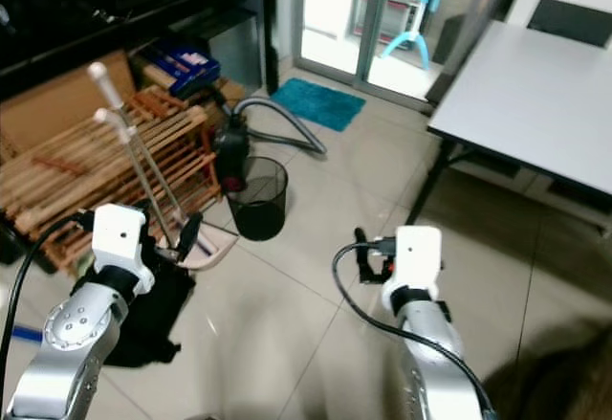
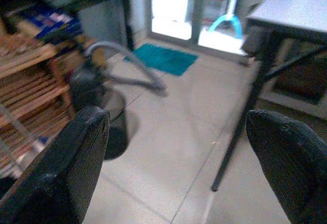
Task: Move the pillow to the sofa from floor
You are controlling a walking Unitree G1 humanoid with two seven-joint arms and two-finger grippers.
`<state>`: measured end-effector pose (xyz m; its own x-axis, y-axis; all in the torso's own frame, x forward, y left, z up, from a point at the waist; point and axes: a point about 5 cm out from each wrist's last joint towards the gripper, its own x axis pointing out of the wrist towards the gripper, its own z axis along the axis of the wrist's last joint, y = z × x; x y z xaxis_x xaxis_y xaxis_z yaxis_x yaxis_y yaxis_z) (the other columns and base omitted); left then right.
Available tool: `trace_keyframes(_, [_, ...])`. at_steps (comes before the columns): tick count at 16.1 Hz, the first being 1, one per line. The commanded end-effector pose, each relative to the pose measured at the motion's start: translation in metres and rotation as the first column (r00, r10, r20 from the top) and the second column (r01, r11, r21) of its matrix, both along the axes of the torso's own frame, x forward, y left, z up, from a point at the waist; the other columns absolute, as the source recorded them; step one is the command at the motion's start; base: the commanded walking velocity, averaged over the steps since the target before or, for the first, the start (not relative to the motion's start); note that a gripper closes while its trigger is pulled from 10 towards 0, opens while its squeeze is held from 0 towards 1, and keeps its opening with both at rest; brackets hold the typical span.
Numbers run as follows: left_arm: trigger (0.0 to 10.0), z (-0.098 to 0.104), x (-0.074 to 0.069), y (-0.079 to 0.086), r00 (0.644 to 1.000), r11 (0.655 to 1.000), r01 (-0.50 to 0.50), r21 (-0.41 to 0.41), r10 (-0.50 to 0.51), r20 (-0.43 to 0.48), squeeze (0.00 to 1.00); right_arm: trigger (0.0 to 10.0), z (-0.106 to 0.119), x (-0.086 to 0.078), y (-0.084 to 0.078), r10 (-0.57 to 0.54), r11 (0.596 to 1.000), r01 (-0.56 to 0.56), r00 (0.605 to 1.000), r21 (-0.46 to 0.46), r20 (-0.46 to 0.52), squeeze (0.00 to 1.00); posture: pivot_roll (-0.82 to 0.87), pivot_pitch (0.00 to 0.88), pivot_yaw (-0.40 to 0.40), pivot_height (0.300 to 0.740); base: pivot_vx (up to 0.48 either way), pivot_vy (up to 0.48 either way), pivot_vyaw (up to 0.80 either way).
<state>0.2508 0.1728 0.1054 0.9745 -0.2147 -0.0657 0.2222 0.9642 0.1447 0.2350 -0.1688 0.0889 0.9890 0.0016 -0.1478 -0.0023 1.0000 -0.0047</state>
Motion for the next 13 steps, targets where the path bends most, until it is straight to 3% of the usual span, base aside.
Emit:
trace_keyframes(1, [10.0,-0.002,0.000,-0.003,1.000,1.000,0.021,0.011,-0.021,-0.007,0.00,10.0,0.006,-0.003,-0.006,-0.032,0.999,0.032,0.999,0.004,0.008,0.00,0.01,0.007,0.041,0.740,0.000,0.000,-0.79])
trace_keyframes(2, [10.0,-0.001,0.000,-0.004,0.999,0.999,0.040,0.022,-0.040,-0.001,0.00,10.0,0.014,-0.011,-0.013,-0.123,0.992,0.123,0.992,-0.002,0.005,0.00,0.00,0.010,0.038,0.740,0.000,0.000,-0.80])
trace_keyframes(13, [10.0,0.003,0.002,-0.010,0.994,0.993,0.110,0.031,-0.111,0.016,0.00,10.0,0.015,-0.029,-0.021,-0.264,0.964,0.260,0.961,-0.058,-0.085,0.00,-0.03,0.040,0.064,0.740,0.000,0.000,-0.80])
